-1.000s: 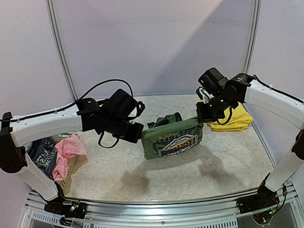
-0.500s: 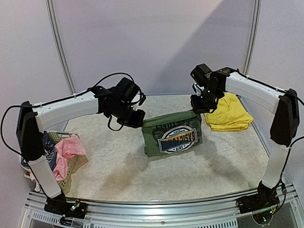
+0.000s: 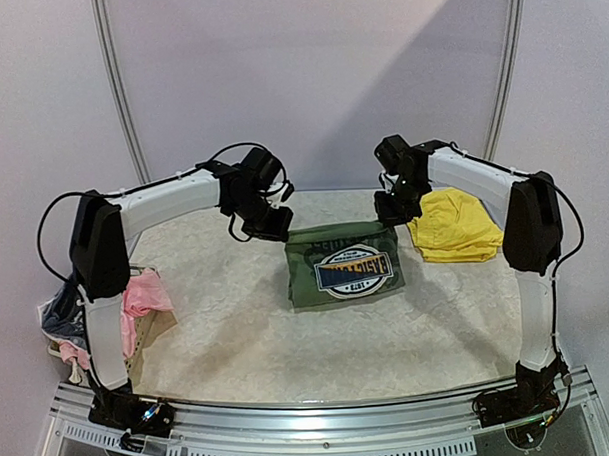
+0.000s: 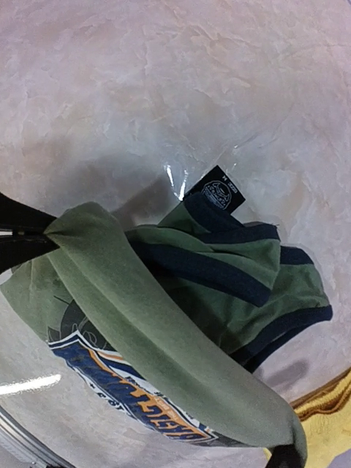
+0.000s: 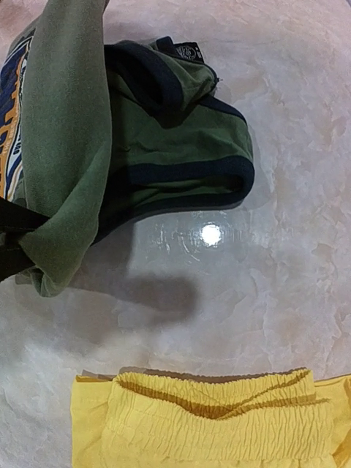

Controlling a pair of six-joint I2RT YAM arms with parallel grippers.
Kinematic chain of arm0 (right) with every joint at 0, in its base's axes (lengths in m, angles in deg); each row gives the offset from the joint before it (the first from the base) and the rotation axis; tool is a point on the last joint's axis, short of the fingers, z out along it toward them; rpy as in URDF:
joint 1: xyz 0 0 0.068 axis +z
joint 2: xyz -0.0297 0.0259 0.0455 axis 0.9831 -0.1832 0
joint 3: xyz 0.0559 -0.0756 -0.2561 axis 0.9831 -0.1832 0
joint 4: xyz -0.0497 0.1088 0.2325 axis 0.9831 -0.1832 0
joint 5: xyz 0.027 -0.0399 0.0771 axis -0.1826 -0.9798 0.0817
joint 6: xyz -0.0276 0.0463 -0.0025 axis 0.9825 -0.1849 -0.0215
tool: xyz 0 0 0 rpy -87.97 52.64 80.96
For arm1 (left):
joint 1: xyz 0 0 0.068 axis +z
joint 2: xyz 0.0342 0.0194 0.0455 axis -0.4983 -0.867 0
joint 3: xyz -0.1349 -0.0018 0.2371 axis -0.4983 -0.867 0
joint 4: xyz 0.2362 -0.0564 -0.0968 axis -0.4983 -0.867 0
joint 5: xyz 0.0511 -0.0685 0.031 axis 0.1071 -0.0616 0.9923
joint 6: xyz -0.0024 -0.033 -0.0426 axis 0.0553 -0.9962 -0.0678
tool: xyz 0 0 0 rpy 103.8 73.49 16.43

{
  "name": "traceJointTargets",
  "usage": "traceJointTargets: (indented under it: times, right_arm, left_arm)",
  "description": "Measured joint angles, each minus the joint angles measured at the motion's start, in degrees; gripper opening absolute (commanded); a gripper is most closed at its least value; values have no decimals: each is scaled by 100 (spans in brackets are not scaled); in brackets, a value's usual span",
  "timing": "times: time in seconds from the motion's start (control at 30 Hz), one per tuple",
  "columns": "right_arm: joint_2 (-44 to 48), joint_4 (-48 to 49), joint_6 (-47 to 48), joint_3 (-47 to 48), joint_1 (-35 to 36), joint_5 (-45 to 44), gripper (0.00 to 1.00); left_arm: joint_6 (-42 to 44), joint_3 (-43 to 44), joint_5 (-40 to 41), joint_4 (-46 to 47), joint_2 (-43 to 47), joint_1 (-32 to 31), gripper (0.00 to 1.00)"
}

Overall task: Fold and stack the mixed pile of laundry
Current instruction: Fold the 2/3-rectangle-folded tank top at the center of the board.

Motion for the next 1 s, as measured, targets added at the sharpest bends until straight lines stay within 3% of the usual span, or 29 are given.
traceJointTargets:
  times: [0.7,0.8,0.9,1.0]
  right_arm:
    - [-1023,446,57,590,-216,247,2]
    - [-1104,560,44,592,-216,245,15]
    - [-1134,719,-17,592,-227,225,43]
    - [-1150,925,-122,597,-295,195,59]
  left_arm:
    - [90,942,-382,-160,-1123,431,2]
    - [66,992,-400,-153,-1185,466,10]
    - [7,1130,-363,-170,-1248,492,28]
    - [-24,1353,-254,-184,-1307,538,49]
